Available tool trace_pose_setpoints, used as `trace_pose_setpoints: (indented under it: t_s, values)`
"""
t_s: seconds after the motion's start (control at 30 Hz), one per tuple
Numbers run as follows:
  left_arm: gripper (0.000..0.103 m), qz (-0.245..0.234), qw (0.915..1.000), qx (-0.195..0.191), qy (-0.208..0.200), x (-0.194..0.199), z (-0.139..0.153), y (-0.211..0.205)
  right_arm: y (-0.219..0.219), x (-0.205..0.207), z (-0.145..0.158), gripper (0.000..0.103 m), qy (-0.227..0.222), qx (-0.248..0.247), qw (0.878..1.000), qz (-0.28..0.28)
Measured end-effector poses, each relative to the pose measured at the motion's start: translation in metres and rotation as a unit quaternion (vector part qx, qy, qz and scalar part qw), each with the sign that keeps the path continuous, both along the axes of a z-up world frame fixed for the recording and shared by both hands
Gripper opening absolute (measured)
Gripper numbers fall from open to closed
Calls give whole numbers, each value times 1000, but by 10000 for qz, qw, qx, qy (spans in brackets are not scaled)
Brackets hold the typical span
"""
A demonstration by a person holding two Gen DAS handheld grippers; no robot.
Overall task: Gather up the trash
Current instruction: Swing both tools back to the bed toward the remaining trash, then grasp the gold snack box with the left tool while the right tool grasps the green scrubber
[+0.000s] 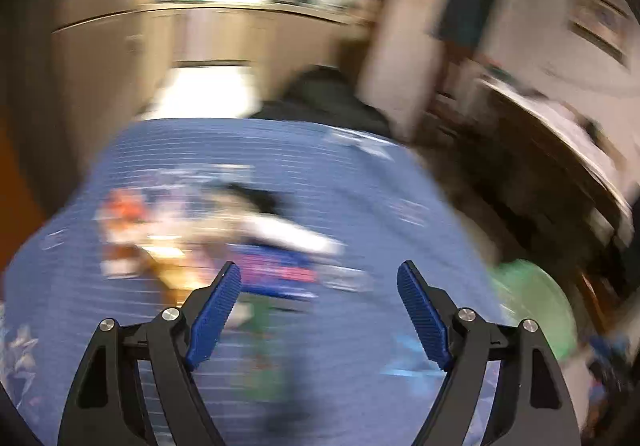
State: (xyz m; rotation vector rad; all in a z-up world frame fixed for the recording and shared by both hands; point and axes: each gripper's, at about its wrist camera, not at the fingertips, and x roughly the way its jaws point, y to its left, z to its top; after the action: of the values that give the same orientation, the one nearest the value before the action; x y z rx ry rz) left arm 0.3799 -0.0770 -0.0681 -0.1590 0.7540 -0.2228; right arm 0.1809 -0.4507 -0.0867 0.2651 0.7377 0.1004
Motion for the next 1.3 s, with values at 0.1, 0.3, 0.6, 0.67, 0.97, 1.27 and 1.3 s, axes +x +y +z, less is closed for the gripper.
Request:
trace_pose_setpoints:
  t_s: [0.1, 0.3, 0.6, 0.67, 0.97, 1.27, 1.3]
  values:
    - [84, 641, 9978, -82, 136, 8, 0, 51, 21, 9, -3, 90, 46, 90, 9997, 218]
    - [86, 915, 9931, 70, 737, 35, -24, 73, 73, 26, -4, 90, 98, 39, 9964, 845]
    - [80, 965, 9892, 17, 1107, 55, -67, 82, 125, 42, -10, 90, 269, 67, 9898, 1395]
    - [65, 886, 9910, -131, 1000, 48, -70, 86, 136, 46, -9, 90, 286, 142, 9883, 1490]
    - [21, 380, 9956, -114, 848, 12, -69, 100, 217, 97, -20, 68, 573, 632, 9748, 2060]
    - [16, 151, 9941, -575, 906, -8, -79, 134, 295, 152, -37, 56, 872, 300, 9664, 2399]
    - [15, 135, 9937, -621, 921, -9, -80, 137, 301, 157, -39, 53, 896, 175, 9664, 2402]
